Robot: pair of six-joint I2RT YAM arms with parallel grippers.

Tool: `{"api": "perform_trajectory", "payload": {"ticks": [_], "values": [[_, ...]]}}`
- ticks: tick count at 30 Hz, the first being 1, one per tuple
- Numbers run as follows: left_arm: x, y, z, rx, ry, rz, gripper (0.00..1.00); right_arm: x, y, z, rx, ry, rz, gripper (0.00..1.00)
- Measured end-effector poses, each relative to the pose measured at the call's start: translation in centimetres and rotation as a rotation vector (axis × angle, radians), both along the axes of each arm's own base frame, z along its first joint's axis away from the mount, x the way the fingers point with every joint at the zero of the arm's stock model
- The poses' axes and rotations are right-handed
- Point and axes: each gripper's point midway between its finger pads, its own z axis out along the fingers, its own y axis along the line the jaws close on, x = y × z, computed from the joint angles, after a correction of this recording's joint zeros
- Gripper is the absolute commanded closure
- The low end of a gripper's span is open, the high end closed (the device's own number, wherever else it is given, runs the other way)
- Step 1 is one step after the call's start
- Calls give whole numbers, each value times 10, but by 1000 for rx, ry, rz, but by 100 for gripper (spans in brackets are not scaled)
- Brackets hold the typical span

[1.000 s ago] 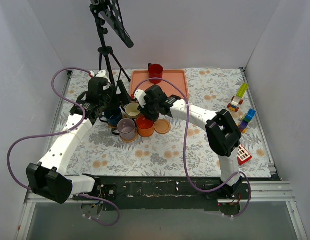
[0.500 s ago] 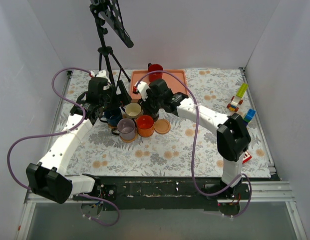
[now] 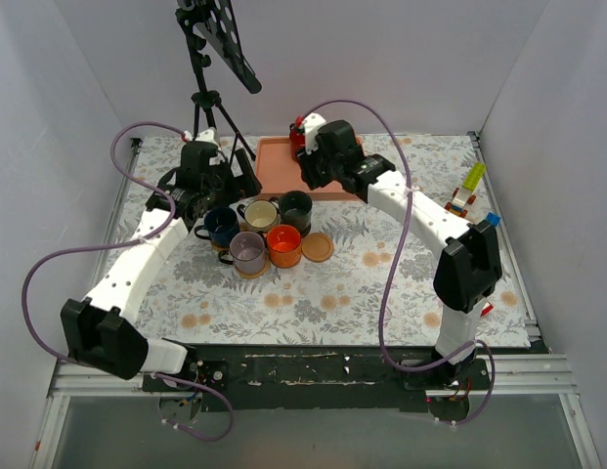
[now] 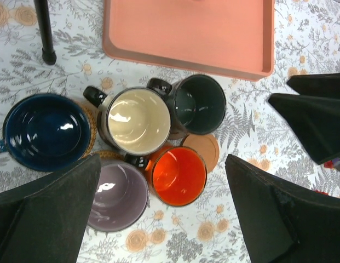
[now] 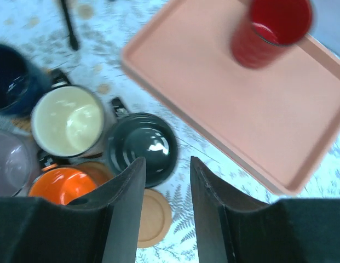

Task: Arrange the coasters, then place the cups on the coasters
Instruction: Place the cup on the coaster, then pick up the cup from the tray.

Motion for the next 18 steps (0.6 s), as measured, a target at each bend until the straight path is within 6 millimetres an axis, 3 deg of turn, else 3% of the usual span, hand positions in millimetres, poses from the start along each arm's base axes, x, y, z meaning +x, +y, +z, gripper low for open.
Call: {"api": "perform_trajectory", "payload": {"ticks": [5,9,13,18], "values": [[32,-13,-6,0,30,1,3,39,-54,3,77,51,-208,55],[63,-25,-9,-22,52,21,6,46,-87,8,115,62,-306,55],[96,-42,-18,-74,88,42,12,35,-95,22,144,52,-315,55],[142,-69,-46,-157,153,60,15,23,-97,35,164,40,-299,55]]}}
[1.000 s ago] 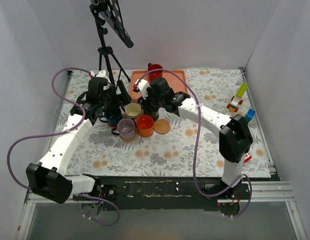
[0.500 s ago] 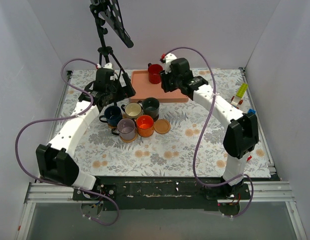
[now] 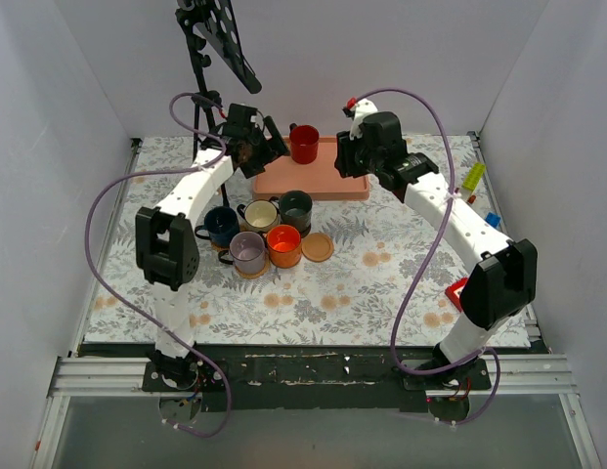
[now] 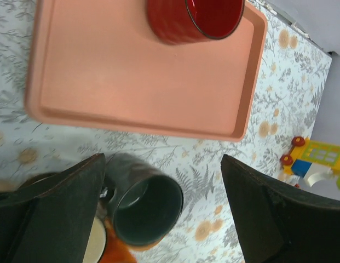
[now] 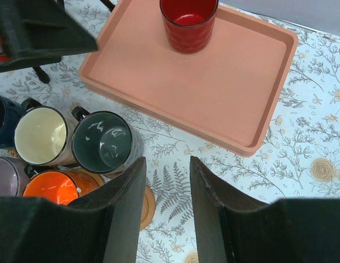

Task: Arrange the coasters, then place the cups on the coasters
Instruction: Pick up the cup from the tray.

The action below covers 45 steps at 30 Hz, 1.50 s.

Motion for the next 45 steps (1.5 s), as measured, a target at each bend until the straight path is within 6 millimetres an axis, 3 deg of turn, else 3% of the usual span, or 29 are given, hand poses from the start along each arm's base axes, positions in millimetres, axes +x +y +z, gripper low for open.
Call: {"api": "perform_trajectory", "payload": {"ticks": [5,11,22,34,40,45], "values": [[34,-19,-36,-60,61,36,16,-6,-1,-7,-2,21,13,55],[52,-30,-63,-133,101,112,15,-12,-1,-18,-3,59,30,56],[83,-37,-55,-241,14,292,13,-15,5,-27,15,99,60,57],[113,-34,-107,-231,4,400,16,-21,7,-38,25,146,66,59],[125,-38,-93,-271,-63,397,21,-25,5,-45,20,170,64,59],[132,-40,-87,-306,-106,398,18,-27,4,-50,14,184,64,59]]}}
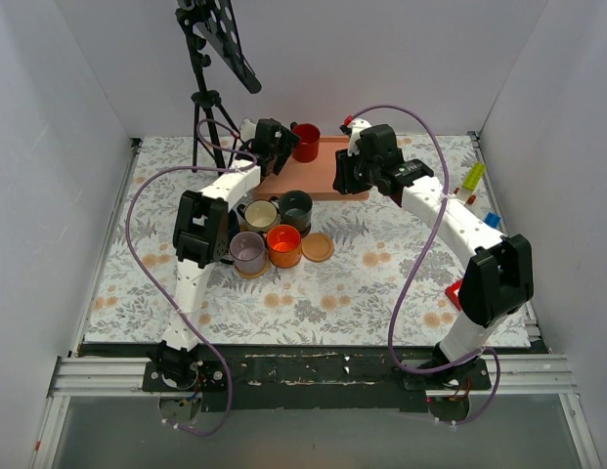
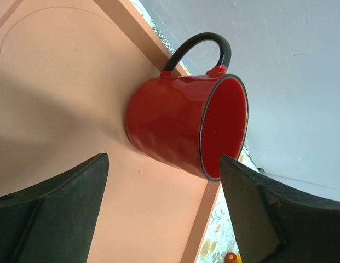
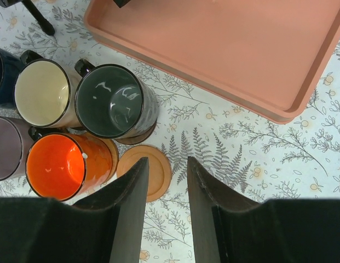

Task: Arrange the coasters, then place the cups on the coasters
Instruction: Pick up the cup from the tray.

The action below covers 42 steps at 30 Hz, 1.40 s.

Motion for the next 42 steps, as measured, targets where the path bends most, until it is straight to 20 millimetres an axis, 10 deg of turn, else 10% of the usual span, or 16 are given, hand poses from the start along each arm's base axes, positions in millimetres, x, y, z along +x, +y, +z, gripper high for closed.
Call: {"api": "perform_trajectory", "payload": {"ticks": [22,42], "values": [[3,-4,-23,-25,59,-3,35,-2,1,-13,-25,29,30,60],[-13,1,-45,-6,142,-15,100,2,4,-14,-25,31,33,60]]}}
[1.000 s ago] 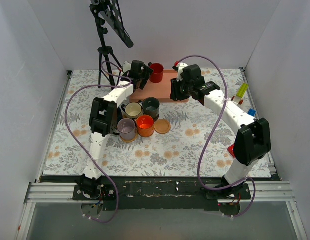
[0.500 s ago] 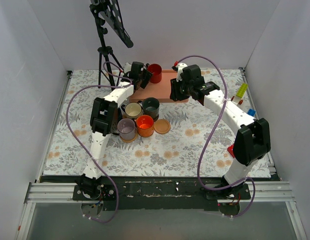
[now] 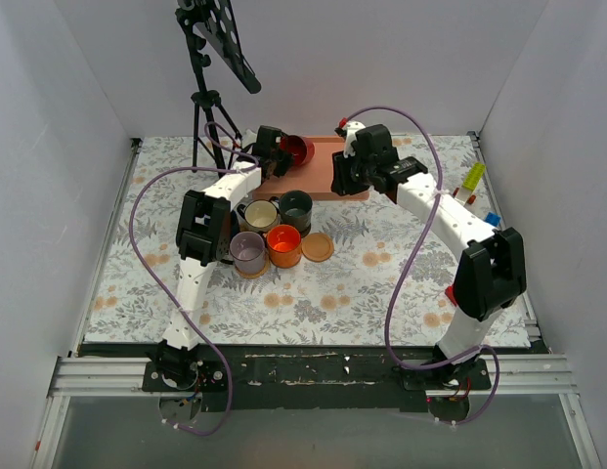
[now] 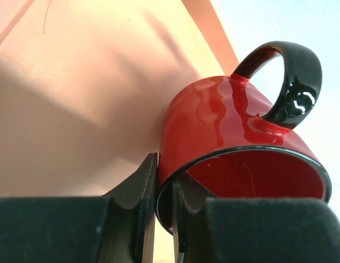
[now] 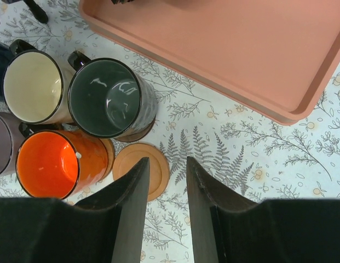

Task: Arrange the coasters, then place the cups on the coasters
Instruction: Pick up the cup from the tray, then place the cup on the coaster.

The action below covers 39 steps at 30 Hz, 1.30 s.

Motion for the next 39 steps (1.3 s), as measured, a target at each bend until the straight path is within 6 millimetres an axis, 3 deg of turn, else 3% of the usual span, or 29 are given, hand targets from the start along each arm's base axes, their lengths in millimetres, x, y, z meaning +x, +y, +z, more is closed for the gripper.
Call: {"api": "perform_trajectory", "payload": {"ticks": [11,16,20,23,27,35,39], "values": [[-6,-2,2,-2,5,-27,100,14,-2,-5,-30,-8,-39,60],[-21,-1,5,20,19,-47,100,35,-6,20,-39,-83,-100,59],[-29,-9,9,29,19,-67,100,57,-1,41,-27,-142,-133,57],[-35,-19,12,40,14,-90,100,70,3,47,-29,-165,-147,53],[-46,-35,21,59,4,-125,100,79,2,41,-58,-164,-168,52],[-69,-65,64,91,-68,-192,100,91,4,27,-119,-147,-183,50],[-82,-72,72,102,-72,-217,100,90,1,22,-147,-137,-193,49]]}}
